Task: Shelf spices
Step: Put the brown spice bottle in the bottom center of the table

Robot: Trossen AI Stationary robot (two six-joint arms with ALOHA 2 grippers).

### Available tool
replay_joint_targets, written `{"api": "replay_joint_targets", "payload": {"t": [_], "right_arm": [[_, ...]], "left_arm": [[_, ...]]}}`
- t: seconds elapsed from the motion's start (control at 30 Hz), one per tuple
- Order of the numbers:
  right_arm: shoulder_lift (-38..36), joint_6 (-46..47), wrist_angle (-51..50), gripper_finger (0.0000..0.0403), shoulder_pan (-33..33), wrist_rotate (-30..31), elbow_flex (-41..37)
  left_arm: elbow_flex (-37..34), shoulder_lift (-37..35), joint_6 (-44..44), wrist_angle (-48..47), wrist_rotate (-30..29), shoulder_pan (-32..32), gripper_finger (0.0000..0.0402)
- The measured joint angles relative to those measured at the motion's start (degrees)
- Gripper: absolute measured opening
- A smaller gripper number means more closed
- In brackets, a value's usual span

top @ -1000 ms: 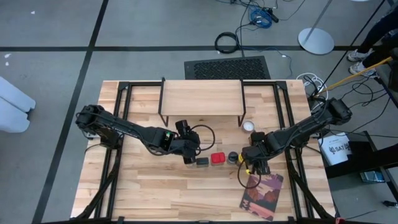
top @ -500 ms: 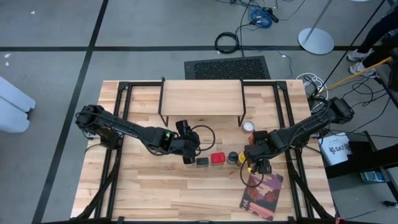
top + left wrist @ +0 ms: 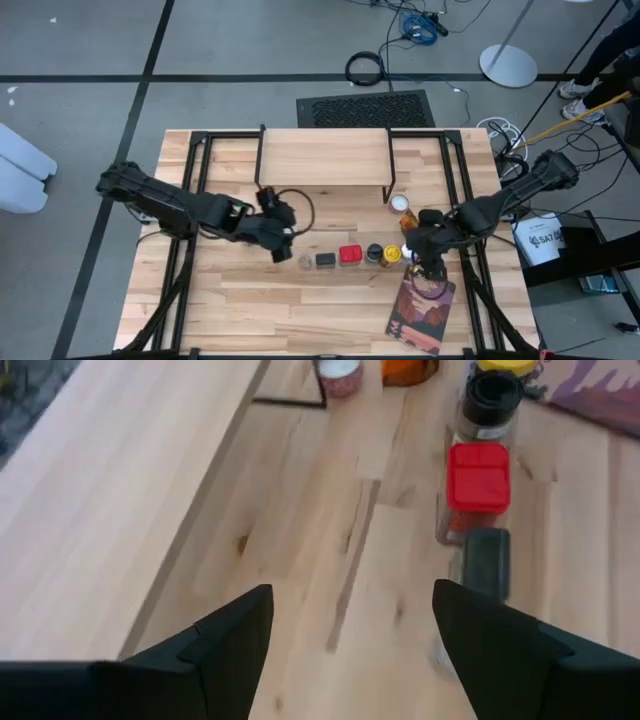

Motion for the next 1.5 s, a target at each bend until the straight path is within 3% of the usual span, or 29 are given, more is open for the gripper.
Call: {"api": "replay_joint_targets", "payload": {"t": [0.17, 0.4, 0.77, 0.93, 1.1, 1.23, 1.5], "right_arm": [[-3.6, 2.0, 0.0, 0.0252, 1.8, 4.8, 0.7], [-6.3, 3.5, 0.9, 0.0252, 3.4, 17.1, 0.7], [-6.3, 2.7, 9.5, 0.0251, 3.6, 18.9, 0.7], [-6.3, 2.8, 10.1, 0.0251, 3.7, 18.8, 0.7], [-6.2, 2.9, 11.0, 0.0251, 4.9, 18.9, 0.7], [-6.2, 2.8, 11.8, 0.0251, 5.5, 18.9, 0.7], [-6.2, 2.8, 14.7, 0.0251, 5.5, 19.4, 0.7]], "left_arm": [[0.0, -3.8, -10.8, -10.3, 3.7, -2.2, 0.0283], [0.0, -5.9, -24.1, -23.1, 10.1, -6.3, 0.0283], [0.0, -5.7, -27.4, -42.5, 7.2, -11.6, 0.0291], [-1.1, -6.2, -24.7, -39.6, 5.0, -11.6, 0.0341], [-7.8, -6.1, -23.7, -39.1, 3.1, -11.4, 0.0394], [-11.4, -6.1, -24.0, -38.0, 3.0, -11.4, 0.0394], [-11.8, -6.4, -22.9, -29.0, 2.4, -11.6, 0.0394]]}}
